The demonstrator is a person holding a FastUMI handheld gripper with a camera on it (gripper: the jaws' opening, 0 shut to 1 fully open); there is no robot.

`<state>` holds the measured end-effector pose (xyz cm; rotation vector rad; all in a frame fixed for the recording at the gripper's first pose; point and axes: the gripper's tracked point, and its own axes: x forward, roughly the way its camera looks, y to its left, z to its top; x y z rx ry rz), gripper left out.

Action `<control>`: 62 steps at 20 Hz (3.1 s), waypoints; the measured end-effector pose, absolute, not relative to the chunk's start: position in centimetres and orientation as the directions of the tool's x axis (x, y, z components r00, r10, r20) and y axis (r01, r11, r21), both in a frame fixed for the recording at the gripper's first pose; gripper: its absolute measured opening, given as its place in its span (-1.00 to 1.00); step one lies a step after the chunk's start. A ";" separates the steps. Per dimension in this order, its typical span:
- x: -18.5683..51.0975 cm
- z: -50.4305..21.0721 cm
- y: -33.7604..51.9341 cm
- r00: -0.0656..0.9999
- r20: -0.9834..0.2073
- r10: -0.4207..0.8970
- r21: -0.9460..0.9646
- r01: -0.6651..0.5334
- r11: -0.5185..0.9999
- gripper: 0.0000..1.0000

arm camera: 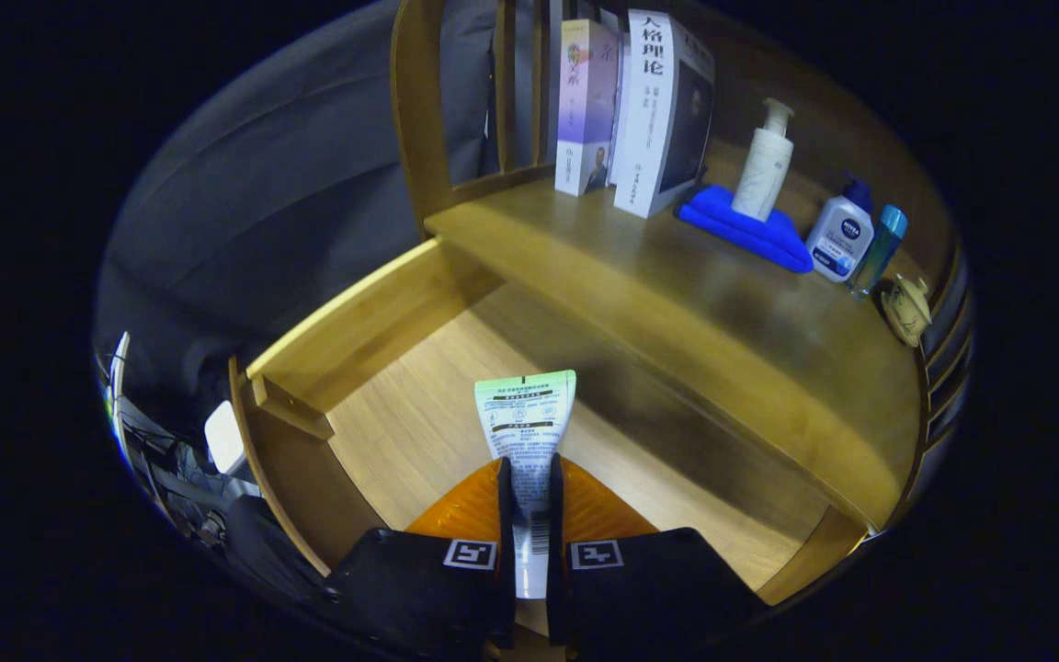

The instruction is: Pull open the drawer, take out the items inside it, and place them on the countertop above the cabinet.

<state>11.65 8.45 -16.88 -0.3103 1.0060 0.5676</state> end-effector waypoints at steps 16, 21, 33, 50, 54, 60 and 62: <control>20.3 -10.0 6.1 0.605 -0.744 0.285 0.171 -0.241 0.955 -0.70; 24.8 -9.9 3.9 0.649 -0.731 0.212 0.209 -0.084 0.974 -0.65; 28.5 -12.3 1.6 0.666 -0.738 0.113 0.260 0.126 0.957 -0.44; 17.5 -4.6 3.2 0.898 -0.421 0.128 0.213 -0.039 0.976 0.96; 12.9 -4.3 3.0 0.930 -0.357 0.088 0.148 -0.037 0.988 0.96; 6.1 -4.7 4.0 0.962 -0.268 0.058 0.082 -0.038 0.996 0.95; 4.3 -5.2 4.7 0.968 -0.245 0.059 0.056 -0.047 0.997 0.96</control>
